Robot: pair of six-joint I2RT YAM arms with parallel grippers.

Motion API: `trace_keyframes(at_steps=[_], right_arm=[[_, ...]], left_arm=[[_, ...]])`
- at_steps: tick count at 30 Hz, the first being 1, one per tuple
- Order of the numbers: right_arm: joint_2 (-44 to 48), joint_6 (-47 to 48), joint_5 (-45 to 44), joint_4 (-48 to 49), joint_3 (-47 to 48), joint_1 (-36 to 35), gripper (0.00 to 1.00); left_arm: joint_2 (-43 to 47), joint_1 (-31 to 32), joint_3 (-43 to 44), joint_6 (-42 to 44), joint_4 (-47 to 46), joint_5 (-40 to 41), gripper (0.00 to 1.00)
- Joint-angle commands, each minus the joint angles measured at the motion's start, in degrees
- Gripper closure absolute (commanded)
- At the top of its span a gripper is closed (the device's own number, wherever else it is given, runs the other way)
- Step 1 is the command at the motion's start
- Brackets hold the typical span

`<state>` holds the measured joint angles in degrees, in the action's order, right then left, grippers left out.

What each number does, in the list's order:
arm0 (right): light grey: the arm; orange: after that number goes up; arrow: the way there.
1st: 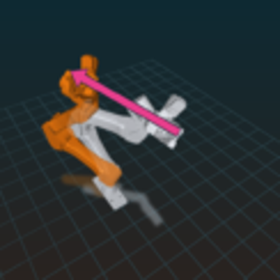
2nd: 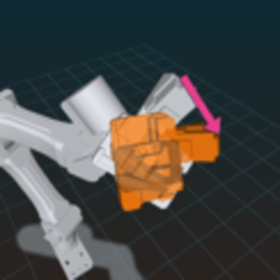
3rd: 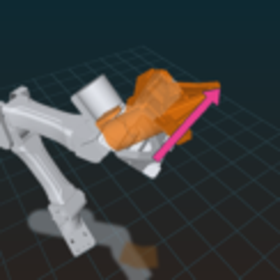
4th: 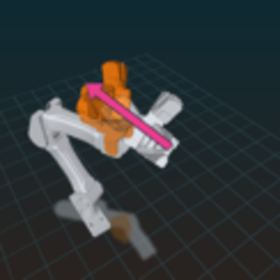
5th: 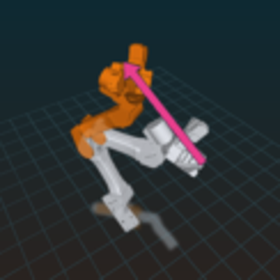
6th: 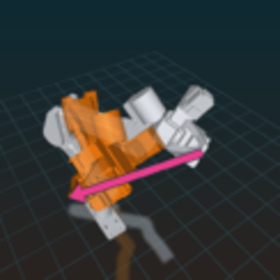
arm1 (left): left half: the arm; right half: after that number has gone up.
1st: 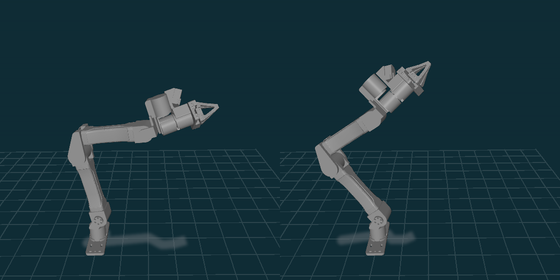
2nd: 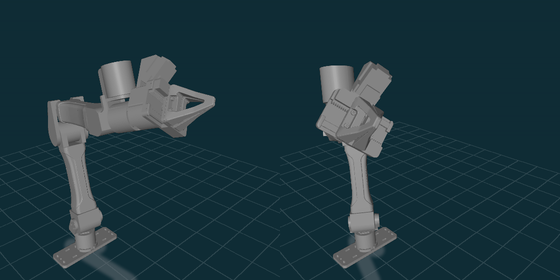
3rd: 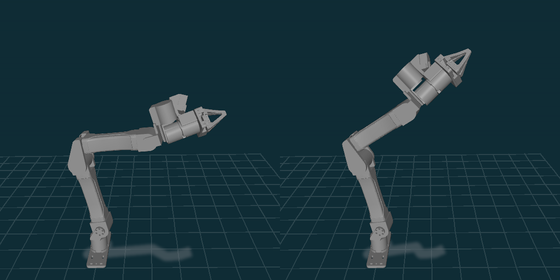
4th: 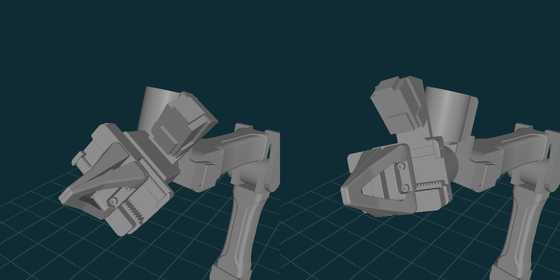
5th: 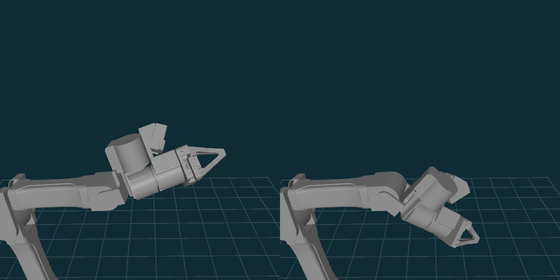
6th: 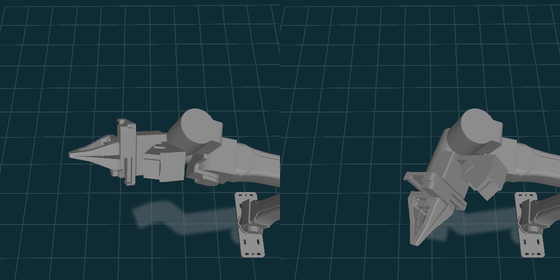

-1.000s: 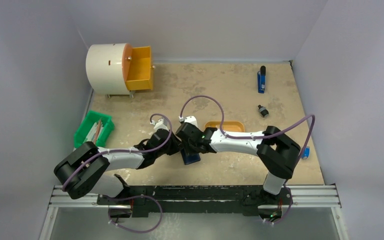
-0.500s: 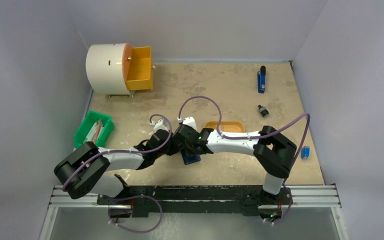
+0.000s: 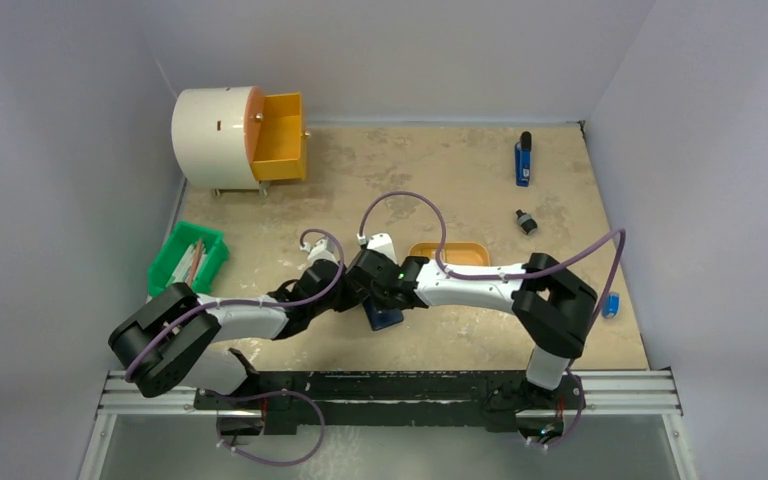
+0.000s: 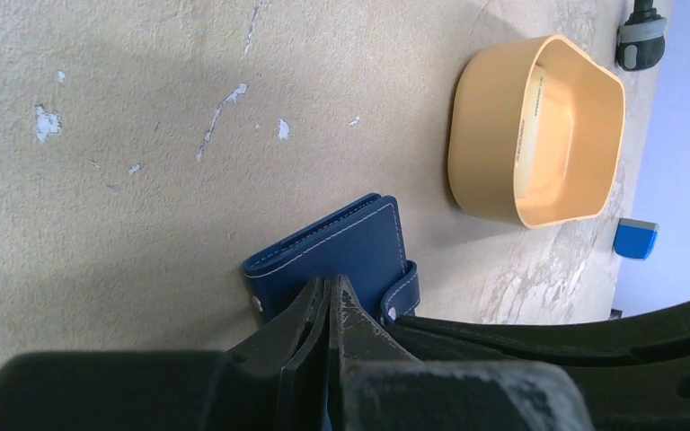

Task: Put the credit cards into the card holder
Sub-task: Open the card holder at the center of the board.

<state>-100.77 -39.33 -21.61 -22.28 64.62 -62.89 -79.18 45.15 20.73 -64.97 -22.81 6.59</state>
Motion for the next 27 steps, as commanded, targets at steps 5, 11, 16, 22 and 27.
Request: trace_keyframes(at_steps=[5, 11, 16, 22, 27], right_arm=[[5.1, -4.7, -2.2, -5.3, -1.7, 0.1, 1.00], [6.3, -5.7, -2.5, -5.6, -2.3, 0.1, 1.00], [6.8, -6.2, -3.2, -6.1, -2.7, 0.1, 1.00], [7.6, -6.9, -3.9, -6.7, -3.3, 0.2, 1.00], [7.8, -7.0, -2.4, -5.1, -4.7, 0.3, 1.00]], left_arm=[[-1.4, 0.1, -0.7, 0.3, 1.3, 1.6, 1.00], [-2.7, 0.1, -0.7, 0.5, 1.1, 1.8, 1.00], [-3.5, 0.1, -0.7, 0.7, 0.6, 1.7, 1.00], [-4.1, 0.1, -1.1, 1.3, 0.1, 1.8, 1.00], [-3.4, 0.1, -1.9, 1.1, -1.3, 1.8, 1.00]])
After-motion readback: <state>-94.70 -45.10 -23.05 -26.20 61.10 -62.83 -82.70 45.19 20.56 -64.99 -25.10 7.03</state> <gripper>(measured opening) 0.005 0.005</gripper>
